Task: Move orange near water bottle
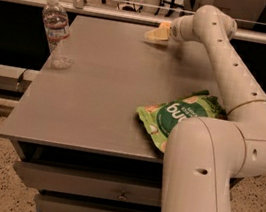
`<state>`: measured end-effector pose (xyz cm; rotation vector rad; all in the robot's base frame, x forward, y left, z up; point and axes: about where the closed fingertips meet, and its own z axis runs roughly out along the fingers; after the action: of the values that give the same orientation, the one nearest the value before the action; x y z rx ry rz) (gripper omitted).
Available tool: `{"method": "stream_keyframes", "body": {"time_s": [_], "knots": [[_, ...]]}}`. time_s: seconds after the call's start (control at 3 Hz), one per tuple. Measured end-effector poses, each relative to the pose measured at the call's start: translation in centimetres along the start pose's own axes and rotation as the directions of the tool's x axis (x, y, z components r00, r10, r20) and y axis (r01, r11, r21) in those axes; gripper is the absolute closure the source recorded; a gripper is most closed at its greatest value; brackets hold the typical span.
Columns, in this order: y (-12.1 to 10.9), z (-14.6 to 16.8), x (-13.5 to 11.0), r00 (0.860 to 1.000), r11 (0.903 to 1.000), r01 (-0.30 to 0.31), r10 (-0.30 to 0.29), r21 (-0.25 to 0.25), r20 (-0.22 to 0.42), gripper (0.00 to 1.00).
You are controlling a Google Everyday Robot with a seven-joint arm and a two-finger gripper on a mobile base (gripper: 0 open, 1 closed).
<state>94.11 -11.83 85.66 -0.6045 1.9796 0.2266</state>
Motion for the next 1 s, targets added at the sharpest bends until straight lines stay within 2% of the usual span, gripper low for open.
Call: {"method": "stream_keyframes", "body": {"time_s": [0.33,0.67,1.0], "knots": [[0.5,1.7,0.1,1.000,0.9999,-0.008,0.008,-0.008,0.000,0.25],[0.2,1.8,-0.1,1.000,0.9999,-0.014,0.014,-0.007,0.009,0.49],[0.3,-0.2,-1.2,0.999,0.9990,-0.022,0.023,-0.040,0.039,0.80]]}}
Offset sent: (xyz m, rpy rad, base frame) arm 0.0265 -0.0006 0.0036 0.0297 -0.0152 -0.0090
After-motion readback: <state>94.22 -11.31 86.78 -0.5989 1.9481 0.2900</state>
